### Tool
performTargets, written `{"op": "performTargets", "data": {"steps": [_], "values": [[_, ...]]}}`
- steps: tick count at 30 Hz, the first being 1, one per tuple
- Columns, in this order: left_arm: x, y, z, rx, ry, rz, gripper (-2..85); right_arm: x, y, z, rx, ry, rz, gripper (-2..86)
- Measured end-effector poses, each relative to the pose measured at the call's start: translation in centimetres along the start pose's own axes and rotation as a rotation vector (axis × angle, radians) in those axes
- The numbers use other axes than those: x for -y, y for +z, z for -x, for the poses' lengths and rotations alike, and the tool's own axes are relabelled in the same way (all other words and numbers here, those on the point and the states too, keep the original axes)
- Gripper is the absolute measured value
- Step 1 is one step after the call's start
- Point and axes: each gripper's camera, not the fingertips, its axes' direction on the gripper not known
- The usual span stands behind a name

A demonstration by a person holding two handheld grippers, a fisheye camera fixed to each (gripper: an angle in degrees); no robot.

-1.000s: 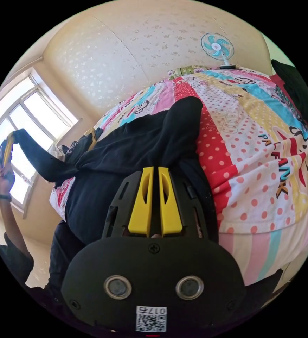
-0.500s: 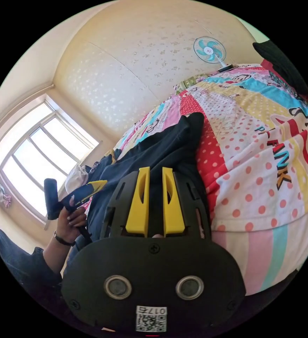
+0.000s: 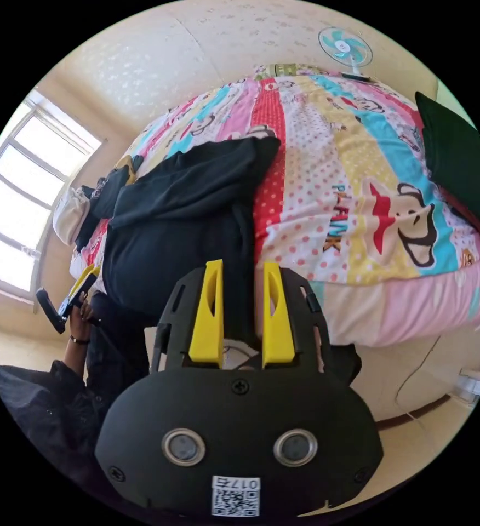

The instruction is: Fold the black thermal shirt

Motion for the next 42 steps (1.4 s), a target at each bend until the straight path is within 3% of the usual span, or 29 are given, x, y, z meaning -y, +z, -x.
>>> {"op": "performTargets", "data": {"steps": [2,3,5,6,8,13,17,21,24,27,30,33,36,38,40,42], "values": [[-2.0,1.5,1.2,-0.065,-0.051,0.137,15.4,-1.0,0.9,0.4,0.017,-0.004,0.067,10.5],[-3.3,1.9,1.4,-0.096,-0.056,0.121,14.4,-1.3,0.9,0.7,0.007,-0.011,0.061,9.7],[-3.7,1.0,1.4,-0.095,-0.075,0.106,7.4,-1.8,1.2,2.3,0.021,-0.072,0.188,5.9],[-2.8,1.0,1.1,-0.181,-0.044,0.172,4.6,-1.9,0.7,2.6,0.037,-0.081,0.181,4.8],[-0.6,-0.4,1.1,-0.196,-0.055,0.221,2.6,-2.2,-3.4,4.0,-0.012,-0.064,0.062,3.8],[6.9,-5.9,2.9,-0.293,-0.013,-0.002,2.0,0.2,-9.1,6.6,-0.1,-0.052,-0.202,3.5],[10.5,-3.9,3.8,-0.214,0.031,-0.132,4.1,1.8,-8.9,5.5,-0.085,-0.027,-0.512,5.5],[9.5,-0.3,7.3,-0.33,-0.153,-0.023,10.4,0.2,-7.8,3.0,-0.008,0.02,-0.335,9.1],[4.9,-1.3,8.8,-0.338,-0.183,-0.028,13.1,-5.3,-7.4,1.4,0.045,-0.024,-0.251,10.6],[0.3,-0.9,9.2,-0.334,-0.157,0.113,14.9,-10.7,-6.7,-0.8,0.11,0.002,-0.139,11.6],[-3.3,0.2,9.2,-0.338,-0.131,0.187,13.5,-13.7,-5.1,-2.3,0.191,-0.004,-0.011,9.6],[-3.8,0.1,10.1,-0.362,-0.148,0.202,5.6,-14.7,-6.1,-2.9,0.208,-0.017,0.021,5.3],[-1.6,-1.5,11.4,-0.562,-0.024,0.326,2.7,-17.1,-12.5,-2.1,0.424,-0.256,-0.068,4.2],[-0.3,-5.8,12.3,-0.708,0.116,0.235,2.2,-21.6,-18.9,-1.8,0.742,-0.651,-0.212,3.8],[0.4,-12.8,13.2,-0.951,0.404,0.05,2.2,-25.6,-22.6,-2.7,0.861,-0.89,-0.344,3.6],[0.2,-17.7,14.3,-1.082,0.566,-0.096,2.6,-28.1,-25.2,-4.7,0.87,-0.902,-0.556,3.4]]}}
